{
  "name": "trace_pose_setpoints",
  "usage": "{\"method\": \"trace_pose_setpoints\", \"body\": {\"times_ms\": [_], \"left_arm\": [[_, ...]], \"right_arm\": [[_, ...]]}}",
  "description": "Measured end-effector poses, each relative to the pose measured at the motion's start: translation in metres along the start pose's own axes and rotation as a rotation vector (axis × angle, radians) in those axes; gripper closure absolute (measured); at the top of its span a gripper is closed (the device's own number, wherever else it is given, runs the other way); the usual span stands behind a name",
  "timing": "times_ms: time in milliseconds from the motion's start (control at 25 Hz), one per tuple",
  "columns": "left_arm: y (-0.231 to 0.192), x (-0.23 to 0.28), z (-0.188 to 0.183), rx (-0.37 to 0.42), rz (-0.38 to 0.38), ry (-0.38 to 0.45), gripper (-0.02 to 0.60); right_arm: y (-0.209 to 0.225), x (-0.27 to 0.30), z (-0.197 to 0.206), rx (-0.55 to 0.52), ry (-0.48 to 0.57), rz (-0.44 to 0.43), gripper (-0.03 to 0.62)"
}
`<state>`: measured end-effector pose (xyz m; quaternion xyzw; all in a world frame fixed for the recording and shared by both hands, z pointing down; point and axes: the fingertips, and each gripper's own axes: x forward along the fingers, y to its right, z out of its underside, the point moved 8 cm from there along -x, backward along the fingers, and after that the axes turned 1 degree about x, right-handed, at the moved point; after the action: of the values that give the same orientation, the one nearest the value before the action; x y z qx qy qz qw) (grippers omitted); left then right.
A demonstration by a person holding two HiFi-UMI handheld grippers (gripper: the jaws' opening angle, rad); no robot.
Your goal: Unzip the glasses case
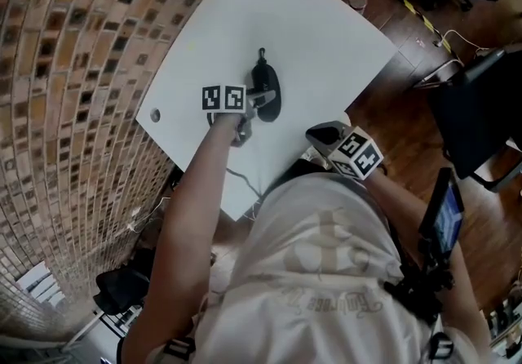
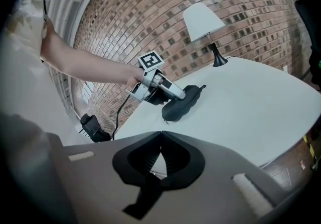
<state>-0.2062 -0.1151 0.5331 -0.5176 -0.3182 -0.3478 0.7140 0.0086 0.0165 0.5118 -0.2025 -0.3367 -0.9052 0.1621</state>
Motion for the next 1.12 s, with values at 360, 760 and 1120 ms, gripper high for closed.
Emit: {"method": "trace_pose_setpoints", "body": {"times_ms": [360,760,1120], "left_arm": [[0.007,-0.001,0.017,-0.143,-0.028,0.059,0.284],[0.013,-0.003,0.052,-0.454,-0.031,0.262,0.29],[0.02,0.0,0.063,-0.544,-0.003,0.273,0.291]], "right_arm": [[0.0,0.014,-0.005,-0.027,-0.013,-0.022,0.586],[0.002,0.036,-0.001,-0.259,-0.141,0.056,0.585],[0.006,0.065,0.008,-0.317,-0.216,0.117,0.537]]}}
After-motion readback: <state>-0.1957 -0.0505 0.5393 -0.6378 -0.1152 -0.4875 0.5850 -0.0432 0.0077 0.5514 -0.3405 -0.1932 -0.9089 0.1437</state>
